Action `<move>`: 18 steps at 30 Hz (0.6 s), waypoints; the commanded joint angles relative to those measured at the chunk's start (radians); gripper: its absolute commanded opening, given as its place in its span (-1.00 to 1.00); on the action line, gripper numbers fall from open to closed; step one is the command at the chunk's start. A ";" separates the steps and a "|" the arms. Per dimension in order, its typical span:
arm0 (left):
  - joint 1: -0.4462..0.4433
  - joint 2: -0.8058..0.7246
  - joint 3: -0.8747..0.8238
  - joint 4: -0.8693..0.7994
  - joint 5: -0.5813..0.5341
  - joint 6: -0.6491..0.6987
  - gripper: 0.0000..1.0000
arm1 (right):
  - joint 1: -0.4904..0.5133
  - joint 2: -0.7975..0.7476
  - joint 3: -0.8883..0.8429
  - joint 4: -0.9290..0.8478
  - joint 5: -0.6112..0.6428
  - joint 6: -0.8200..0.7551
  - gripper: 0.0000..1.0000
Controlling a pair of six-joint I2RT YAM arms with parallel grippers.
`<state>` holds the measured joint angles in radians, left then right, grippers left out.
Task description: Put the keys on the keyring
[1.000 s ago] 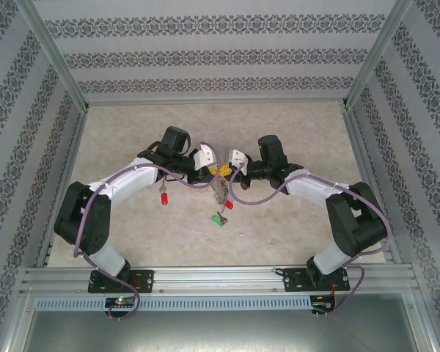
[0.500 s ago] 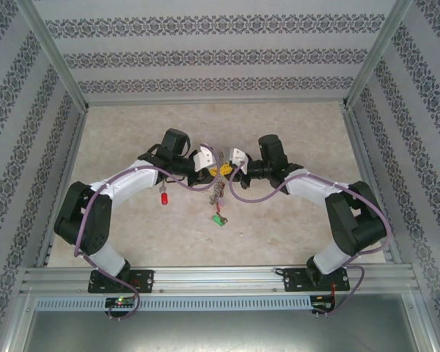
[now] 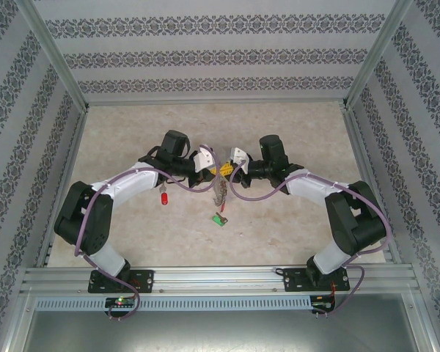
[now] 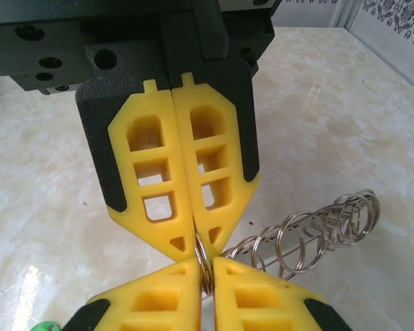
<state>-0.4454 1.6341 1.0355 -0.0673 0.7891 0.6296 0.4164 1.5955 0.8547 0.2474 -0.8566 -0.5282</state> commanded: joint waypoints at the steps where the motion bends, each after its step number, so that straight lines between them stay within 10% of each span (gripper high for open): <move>1: -0.006 -0.006 -0.036 0.097 0.036 -0.051 -1.00 | -0.034 -0.081 -0.036 0.047 -0.002 0.076 -0.56; 18: 0.046 -0.021 -0.044 0.273 -0.010 -0.198 -1.00 | 0.155 -0.320 -0.147 -0.418 0.378 0.933 -0.59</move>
<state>-0.4091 1.6348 0.9836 0.1452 0.7727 0.4534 0.5304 1.2636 0.7353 -0.0315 -0.5625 0.1692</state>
